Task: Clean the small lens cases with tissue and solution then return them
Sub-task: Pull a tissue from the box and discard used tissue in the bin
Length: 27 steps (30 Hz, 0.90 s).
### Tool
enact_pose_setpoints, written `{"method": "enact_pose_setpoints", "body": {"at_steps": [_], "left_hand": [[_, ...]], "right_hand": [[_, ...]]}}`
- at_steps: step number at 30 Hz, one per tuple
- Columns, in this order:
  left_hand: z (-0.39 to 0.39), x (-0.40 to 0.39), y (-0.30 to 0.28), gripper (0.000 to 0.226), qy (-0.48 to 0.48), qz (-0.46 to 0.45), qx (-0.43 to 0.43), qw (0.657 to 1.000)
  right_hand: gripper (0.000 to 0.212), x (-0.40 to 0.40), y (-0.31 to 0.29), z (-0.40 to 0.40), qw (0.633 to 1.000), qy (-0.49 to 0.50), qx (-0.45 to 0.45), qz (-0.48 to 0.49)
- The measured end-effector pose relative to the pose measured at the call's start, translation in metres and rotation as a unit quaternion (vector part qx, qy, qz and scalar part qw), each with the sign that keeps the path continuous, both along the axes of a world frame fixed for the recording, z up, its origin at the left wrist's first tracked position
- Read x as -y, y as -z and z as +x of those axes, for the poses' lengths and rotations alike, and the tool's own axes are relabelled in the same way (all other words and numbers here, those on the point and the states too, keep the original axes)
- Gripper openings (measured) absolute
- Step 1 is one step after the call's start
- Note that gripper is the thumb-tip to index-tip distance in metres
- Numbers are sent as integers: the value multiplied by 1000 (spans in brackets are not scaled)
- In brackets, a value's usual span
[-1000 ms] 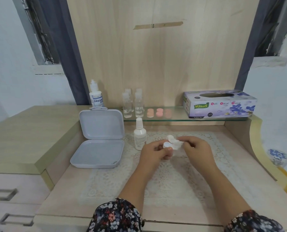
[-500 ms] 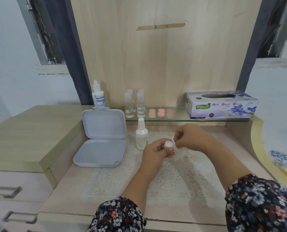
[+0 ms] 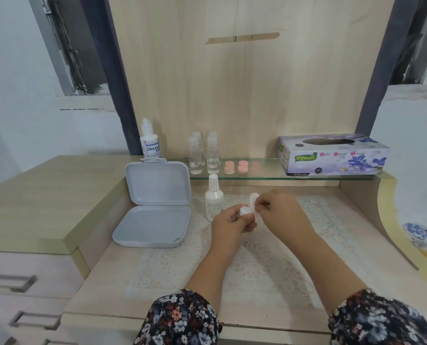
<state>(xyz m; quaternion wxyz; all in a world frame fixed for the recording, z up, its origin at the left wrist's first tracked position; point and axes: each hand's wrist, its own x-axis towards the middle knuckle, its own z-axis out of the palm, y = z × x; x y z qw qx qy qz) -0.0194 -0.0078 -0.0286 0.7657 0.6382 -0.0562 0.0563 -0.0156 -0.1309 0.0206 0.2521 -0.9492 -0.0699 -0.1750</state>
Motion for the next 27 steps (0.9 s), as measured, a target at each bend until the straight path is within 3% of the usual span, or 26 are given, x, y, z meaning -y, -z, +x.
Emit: {"method": "enact_pose_setpoints", "body": {"at_steps": [6, 14, 22, 25, 27], "left_hand": [[0, 1, 1, 14, 11, -14, -3, 1000], [-2, -2, 1, 13, 27, -59, -8, 998], [-2, -3, 0, 15, 69, -120, -7, 990], [-3, -2, 0, 16, 81, -111, 2, 991], [-3, -1, 0, 16, 86, -100, 5, 991]], "right_hand": [[22, 1, 4, 11, 995, -4, -72, -68], [24, 3, 1, 4, 991, 9, -12, -129], [19, 22, 11, 1, 995, -94, -31, -23], [13, 20, 17, -4, 989, -104, -60, 85], [17, 17, 21, -9, 963, -90, -70, 244]]}}
